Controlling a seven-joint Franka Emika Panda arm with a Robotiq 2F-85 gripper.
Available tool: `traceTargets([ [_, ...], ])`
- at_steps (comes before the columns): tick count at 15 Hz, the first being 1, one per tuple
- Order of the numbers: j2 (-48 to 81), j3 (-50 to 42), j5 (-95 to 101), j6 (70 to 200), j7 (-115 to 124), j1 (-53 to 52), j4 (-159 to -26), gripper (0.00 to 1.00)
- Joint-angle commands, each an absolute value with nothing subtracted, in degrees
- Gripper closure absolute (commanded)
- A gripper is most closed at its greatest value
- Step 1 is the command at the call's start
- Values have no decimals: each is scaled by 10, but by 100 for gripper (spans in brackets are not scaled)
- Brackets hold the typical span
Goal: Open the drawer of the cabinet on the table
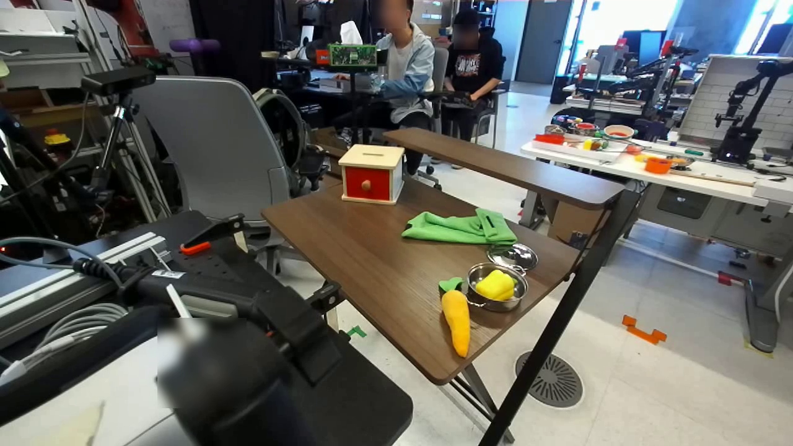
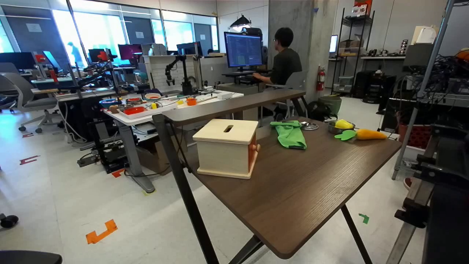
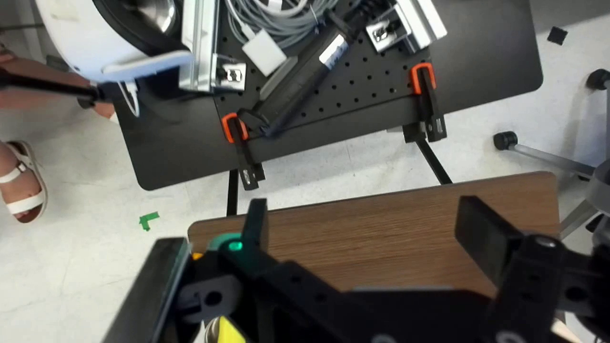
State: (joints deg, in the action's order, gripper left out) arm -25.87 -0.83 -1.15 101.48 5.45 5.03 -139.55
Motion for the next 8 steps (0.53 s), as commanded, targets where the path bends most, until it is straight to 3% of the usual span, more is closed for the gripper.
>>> traceTargets([
  [1,-126,9,-11,1136,76,32,-1355,0],
  [8,66,34,-28,1295,112,-14,-1244,0],
])
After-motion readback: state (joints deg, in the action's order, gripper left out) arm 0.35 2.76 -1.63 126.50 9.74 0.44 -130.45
